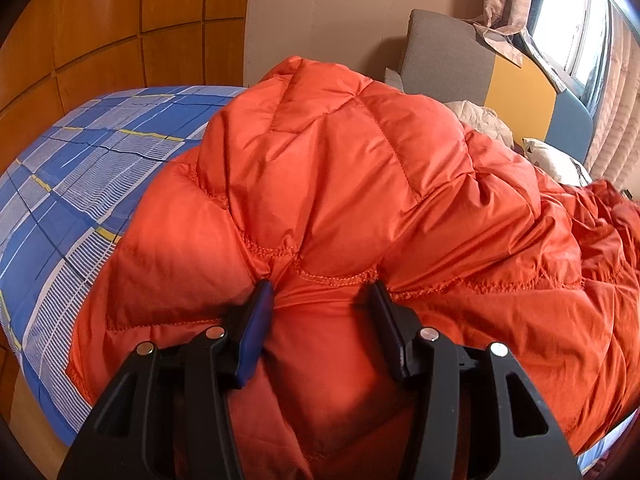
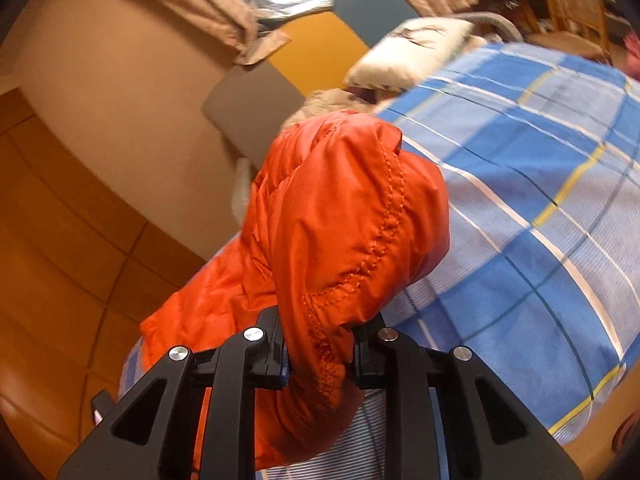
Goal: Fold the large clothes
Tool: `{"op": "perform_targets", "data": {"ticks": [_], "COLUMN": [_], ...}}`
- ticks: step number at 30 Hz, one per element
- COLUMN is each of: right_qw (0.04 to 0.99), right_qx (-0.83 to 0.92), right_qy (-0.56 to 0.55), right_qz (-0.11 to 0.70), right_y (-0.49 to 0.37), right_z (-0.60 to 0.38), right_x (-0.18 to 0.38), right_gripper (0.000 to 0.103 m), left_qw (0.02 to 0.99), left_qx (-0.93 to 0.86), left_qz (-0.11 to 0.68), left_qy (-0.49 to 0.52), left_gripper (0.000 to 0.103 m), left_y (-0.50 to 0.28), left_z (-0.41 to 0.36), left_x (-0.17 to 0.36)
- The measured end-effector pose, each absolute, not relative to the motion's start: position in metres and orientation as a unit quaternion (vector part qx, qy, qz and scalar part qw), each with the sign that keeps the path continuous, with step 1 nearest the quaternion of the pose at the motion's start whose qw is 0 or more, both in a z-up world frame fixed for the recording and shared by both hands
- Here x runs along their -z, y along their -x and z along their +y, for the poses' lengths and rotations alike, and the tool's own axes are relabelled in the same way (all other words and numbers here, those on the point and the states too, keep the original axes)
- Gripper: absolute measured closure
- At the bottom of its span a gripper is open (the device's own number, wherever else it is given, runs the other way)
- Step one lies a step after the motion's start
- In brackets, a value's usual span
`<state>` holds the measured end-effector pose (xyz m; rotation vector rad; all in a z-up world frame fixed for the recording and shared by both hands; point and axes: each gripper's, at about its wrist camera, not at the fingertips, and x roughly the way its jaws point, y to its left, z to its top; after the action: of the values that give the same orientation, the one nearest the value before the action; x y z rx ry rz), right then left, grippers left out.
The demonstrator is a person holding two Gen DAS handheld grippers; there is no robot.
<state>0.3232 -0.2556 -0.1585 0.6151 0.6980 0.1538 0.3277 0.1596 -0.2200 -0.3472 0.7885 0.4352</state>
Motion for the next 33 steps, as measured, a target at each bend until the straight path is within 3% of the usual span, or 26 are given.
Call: {"op": "perform_targets", "data": {"ticks": [13, 33], "right_qw": [0.900, 0.862], "right_qx": [-0.203, -0.307], "right_qy": [-0.213, -0.142], "right_qz": [0.322, 0.378], "right_y": [-0.315, -0.305], "right_z": [-0.183, -0.098], "right_x": [0.123, 0.147], "right_gripper": [0.083, 0.083], "left_qw": [0.887, 0.887], "left_qx": [-0.179, -0.137], "left_qz": [0.385, 0.378], "left_qy": [0.182, 0.228], "left_gripper": [0.053, 0.054], "left_y": [-0.328, -0.318], "left_z": [0.167, 0.186], "left_x": [0.220, 0.223]}}
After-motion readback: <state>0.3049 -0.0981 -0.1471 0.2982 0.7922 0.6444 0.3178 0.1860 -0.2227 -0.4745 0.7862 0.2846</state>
